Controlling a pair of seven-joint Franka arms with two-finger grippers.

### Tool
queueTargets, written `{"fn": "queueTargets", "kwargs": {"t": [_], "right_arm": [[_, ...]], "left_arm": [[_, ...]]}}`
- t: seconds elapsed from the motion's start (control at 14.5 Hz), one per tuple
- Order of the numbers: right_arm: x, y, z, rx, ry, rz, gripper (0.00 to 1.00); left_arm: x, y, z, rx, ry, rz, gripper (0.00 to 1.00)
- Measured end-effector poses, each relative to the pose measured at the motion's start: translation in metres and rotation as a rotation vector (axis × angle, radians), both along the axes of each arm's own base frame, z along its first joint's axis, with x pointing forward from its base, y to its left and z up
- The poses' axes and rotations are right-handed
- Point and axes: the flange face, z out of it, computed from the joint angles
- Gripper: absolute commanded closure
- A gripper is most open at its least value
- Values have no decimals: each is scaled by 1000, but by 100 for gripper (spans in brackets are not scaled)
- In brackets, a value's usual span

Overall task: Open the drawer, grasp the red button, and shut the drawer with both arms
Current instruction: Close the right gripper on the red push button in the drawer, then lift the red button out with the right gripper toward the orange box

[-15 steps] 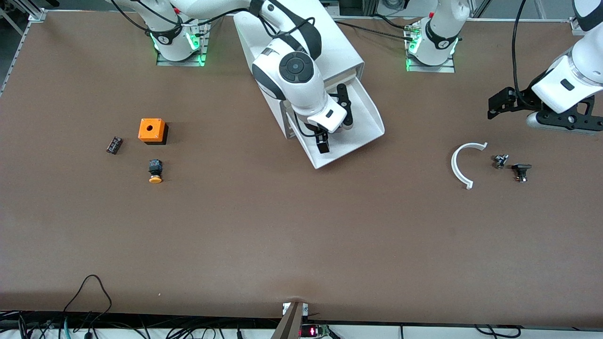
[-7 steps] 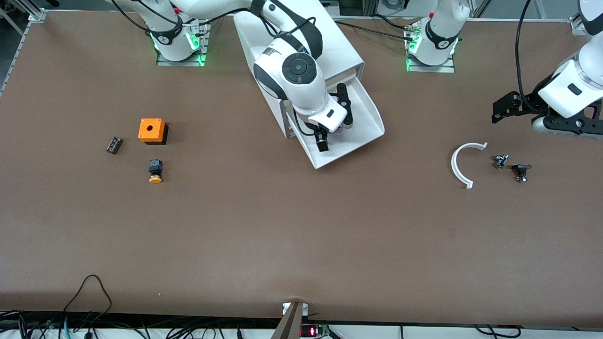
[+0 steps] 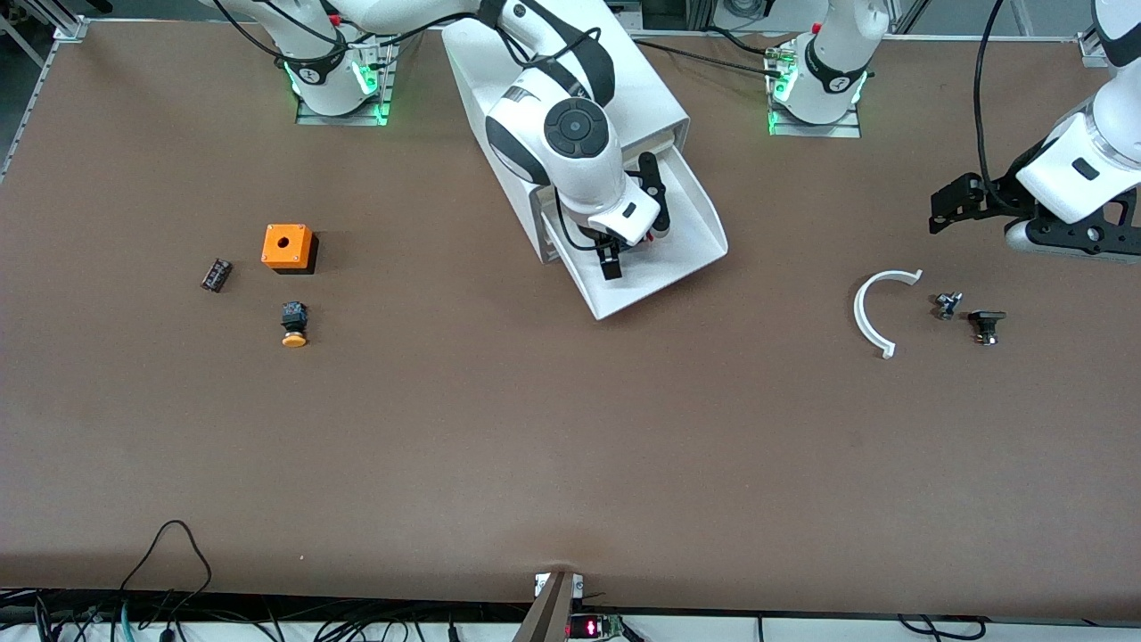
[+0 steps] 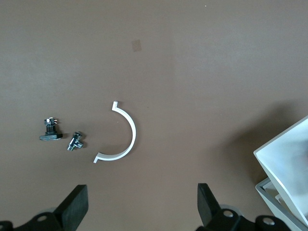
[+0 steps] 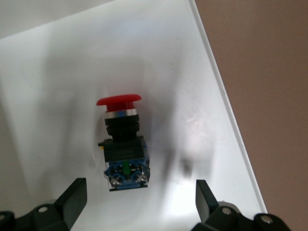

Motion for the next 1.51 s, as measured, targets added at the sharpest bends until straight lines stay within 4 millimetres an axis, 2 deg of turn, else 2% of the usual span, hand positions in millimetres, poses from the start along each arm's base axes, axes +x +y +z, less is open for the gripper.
{"fn": "queueTargets", "kwargs": {"t": [0.21, 0.62, 0.76, 1.03, 1.31, 1.51], "right_arm": [[-13, 11, -4, -4, 5, 21, 1], [-16, 12, -20, -31, 4, 36, 40], [-15, 12, -22, -41, -9, 45, 59], [-12, 11, -17, -68, -66, 73, 76], [-10, 13, 5, -47, -89, 26, 77], [-9, 12, 36, -19, -108, -93, 77]], "left_arm": [[0, 0, 0, 0, -1, 0, 0], [0, 0, 1, 0, -2, 0, 0], [0, 0, 1, 0, -2, 0, 0], [1, 0, 1, 0, -2, -1, 0], [3, -1, -2, 1, 3, -1, 0], [4, -1, -2, 1, 2, -1, 0]]}}
